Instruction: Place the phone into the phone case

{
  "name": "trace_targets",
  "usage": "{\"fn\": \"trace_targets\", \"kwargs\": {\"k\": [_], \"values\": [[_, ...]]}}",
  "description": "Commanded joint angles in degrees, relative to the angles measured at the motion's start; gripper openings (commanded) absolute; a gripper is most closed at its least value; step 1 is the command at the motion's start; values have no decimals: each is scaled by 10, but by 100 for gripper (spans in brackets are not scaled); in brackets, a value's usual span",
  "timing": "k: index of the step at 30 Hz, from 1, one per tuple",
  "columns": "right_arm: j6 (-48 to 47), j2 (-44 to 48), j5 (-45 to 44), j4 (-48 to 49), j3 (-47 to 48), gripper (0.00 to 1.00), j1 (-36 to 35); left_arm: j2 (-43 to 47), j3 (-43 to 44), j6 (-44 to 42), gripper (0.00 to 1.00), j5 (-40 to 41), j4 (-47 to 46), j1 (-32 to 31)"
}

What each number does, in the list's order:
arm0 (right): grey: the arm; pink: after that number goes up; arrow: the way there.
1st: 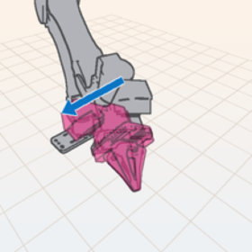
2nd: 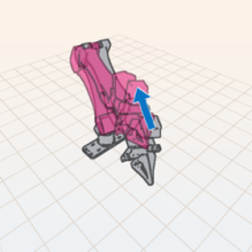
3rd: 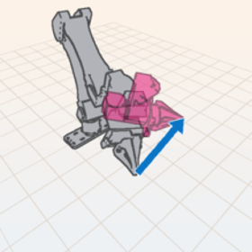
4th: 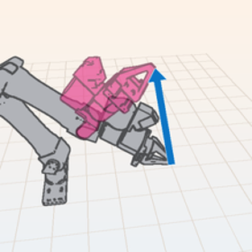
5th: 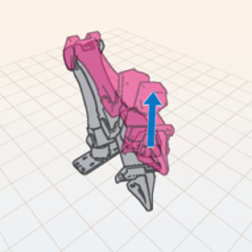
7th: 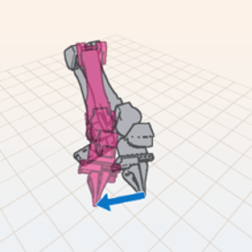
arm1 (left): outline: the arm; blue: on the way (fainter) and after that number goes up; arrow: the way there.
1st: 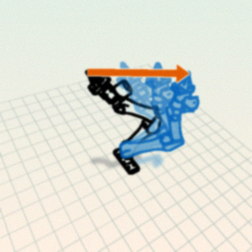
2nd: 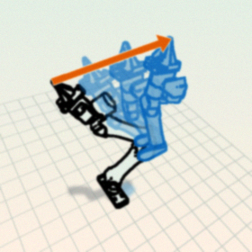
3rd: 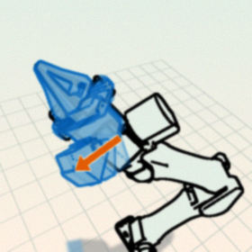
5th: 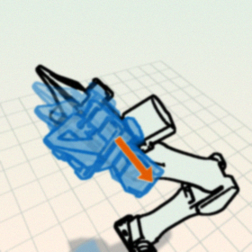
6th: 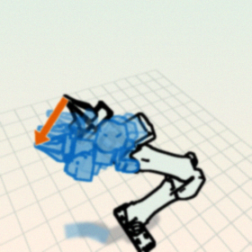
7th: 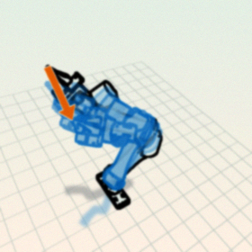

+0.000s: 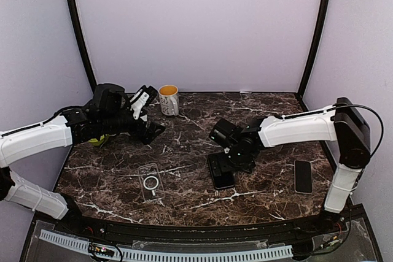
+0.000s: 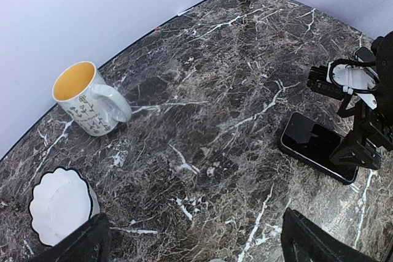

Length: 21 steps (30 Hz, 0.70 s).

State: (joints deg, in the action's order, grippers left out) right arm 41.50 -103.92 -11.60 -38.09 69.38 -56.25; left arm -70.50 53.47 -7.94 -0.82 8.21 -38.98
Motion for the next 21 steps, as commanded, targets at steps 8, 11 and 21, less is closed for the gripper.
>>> {"fn": "trace_targets", "kwargs": {"k": [8,11,21], "values": [[47,-39,52,25,19,99,-12,7,-7,-8,99,1,-9,4],[47,-57,26,-9,32,99,-18,8,-7,-8,99,0,-9,3],[43,-92,-9,-54,48,95,-37,8,-7,-8,99,-3,-8,3]]}}
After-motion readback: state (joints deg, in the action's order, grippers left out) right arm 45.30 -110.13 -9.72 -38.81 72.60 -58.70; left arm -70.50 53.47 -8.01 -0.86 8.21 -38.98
